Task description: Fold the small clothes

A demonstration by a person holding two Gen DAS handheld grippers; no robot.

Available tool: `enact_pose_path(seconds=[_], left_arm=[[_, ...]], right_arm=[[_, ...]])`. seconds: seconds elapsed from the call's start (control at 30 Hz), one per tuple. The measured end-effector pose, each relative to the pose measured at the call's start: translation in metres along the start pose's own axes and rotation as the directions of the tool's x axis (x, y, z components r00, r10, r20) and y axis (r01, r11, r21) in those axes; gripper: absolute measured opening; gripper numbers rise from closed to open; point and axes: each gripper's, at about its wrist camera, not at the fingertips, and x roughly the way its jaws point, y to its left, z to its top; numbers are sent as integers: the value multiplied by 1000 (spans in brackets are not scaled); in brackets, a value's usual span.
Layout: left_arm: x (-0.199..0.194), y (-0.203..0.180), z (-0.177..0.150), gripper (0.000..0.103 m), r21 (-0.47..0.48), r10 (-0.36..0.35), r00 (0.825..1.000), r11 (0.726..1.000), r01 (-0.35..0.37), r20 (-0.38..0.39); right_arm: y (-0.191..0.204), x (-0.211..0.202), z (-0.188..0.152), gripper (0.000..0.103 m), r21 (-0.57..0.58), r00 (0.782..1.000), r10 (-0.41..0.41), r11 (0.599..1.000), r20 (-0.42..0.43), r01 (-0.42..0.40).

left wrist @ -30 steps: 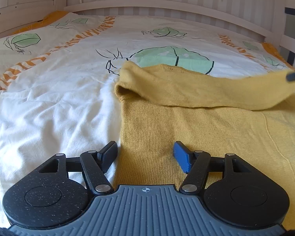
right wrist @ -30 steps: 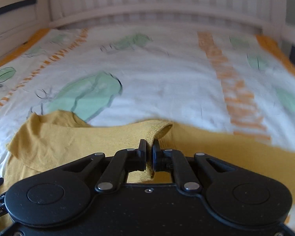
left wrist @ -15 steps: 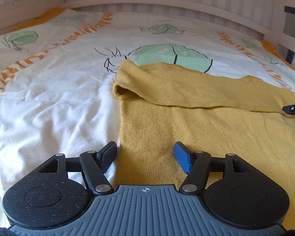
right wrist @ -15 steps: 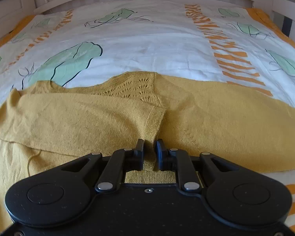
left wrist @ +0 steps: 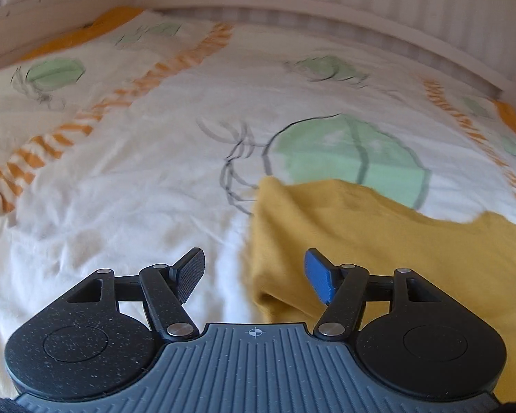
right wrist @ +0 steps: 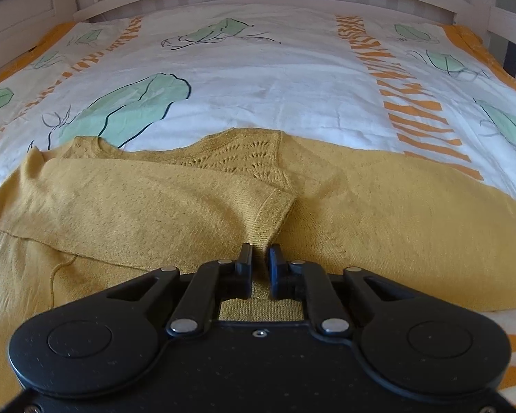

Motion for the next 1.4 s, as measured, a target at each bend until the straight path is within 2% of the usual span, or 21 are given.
enact_pose_path(seconds=[0.13, 0.27, 0.47, 0.63, 0.8, 0.9, 0.97, 1.0, 1.1, 1.23, 1.33, 1.37, 1.4], left_arm=[[25, 15, -5, 62, -55, 30, 995, 998, -35, -100], [18, 20, -7, 63, -53, 9, 997, 998, -13, -83], [19, 11, -6, 63, 27, 4, 996, 1000, -2, -87], [24, 15, -14, 65, 60, 11, 995, 998, -5, -100], [18, 16, -13, 65, 58, 12, 995, 998, -6, -100], [7, 14, -8, 63, 37, -1, 997, 999, 3, -72], [-3, 9, -3, 63, 36, -8, 999, 999, 10, -36], [-7, 6, 0, 63, 37, -18, 1000, 999, 19, -24], [-11, -8, 4, 63, 54, -57, 998, 997, 59, -29], [-17, -25, -4, 64, 70, -109, 993, 991, 112, -45], [-16, -37, -16, 64, 69, -146, 988, 986, 150, -56], [-14, -41, -21, 64, 70, -149, 987, 986, 154, -65], [-10, -44, -26, 64, 68, -150, 986, 986, 155, -78]], right_arm=[[1, -8, 6, 11, -33, 999, -9, 999, 32, 10], [-13, -16, 18, 11, 21, 998, -5, 1000, 68, 4], [-19, -8, 19, 11, 57, 997, -40, 998, 59, 37], [-22, 7, 6, 11, 51, 997, -70, 996, -16, 70], [-34, 0, 2, 13, 125, 1000, -29, 992, -6, 30], [-36, -7, 2, 32, 136, 1000, -19, 991, 18, 17], [-33, -15, 3, 52, 136, 998, -25, 991, 61, 16], [-32, -18, 5, 55, 135, 996, -19, 991, 86, 7], [-25, -18, 15, 57, 136, 993, 4, 991, 115, -20], [-19, 2, 27, 58, 154, 996, -3, 988, 87, -10], [-26, 18, 28, 59, 263, 997, 70, 962, 33, -76], [-26, 19, 27, 58, 277, 996, 78, 957, 39, -86], [-23, 15, 27, 56, 263, 993, 83, 959, 78, -101]])
